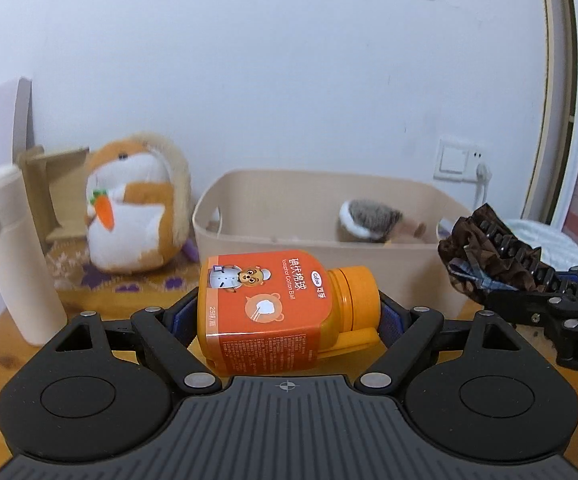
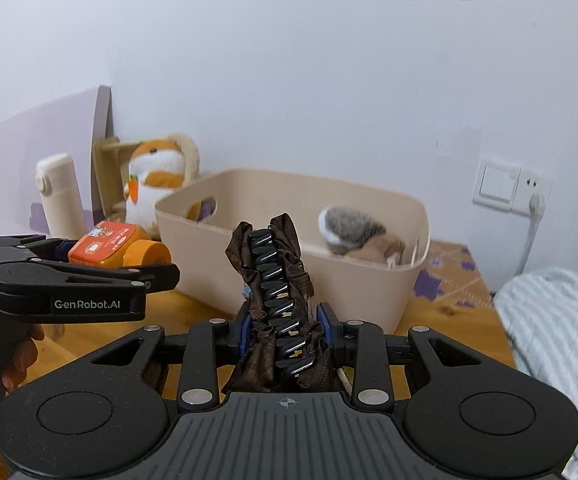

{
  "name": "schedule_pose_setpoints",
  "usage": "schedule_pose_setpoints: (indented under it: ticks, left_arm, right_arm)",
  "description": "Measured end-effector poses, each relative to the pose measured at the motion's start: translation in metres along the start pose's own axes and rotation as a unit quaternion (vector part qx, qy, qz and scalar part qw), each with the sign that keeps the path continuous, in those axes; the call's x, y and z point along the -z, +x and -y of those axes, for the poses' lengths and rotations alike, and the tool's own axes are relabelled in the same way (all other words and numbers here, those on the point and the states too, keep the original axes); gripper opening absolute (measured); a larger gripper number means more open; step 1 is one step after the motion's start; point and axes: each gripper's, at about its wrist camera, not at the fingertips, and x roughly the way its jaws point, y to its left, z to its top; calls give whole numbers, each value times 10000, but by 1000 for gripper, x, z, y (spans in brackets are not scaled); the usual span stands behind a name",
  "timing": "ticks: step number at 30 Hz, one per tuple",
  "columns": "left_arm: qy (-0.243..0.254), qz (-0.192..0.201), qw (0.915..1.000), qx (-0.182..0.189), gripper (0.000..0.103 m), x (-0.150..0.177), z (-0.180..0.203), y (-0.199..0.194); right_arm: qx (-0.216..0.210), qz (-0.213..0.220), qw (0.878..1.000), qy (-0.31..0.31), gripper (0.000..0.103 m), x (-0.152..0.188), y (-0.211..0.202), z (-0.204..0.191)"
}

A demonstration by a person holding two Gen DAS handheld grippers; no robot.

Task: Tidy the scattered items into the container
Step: 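Lift the orange bottle and hair ties and carry them over the bin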

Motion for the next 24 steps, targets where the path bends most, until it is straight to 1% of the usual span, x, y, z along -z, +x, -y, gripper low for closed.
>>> schedule_pose_setpoints:
  ticks: [7,14,24]
  left_arm:
    - [31,269,9996,-70,85,-27,3,-3]
    - [20,512,9986,-120,85,-55,9,1]
    - [-36,534,9984,-204,85,-79,17,33]
  right_arm:
    - [131,406,9991,75,30,-23,-12,9]
    - [283,692,9970,188,30,-44,-9,21]
    - [460,907,9945,252,30,-68,18,35]
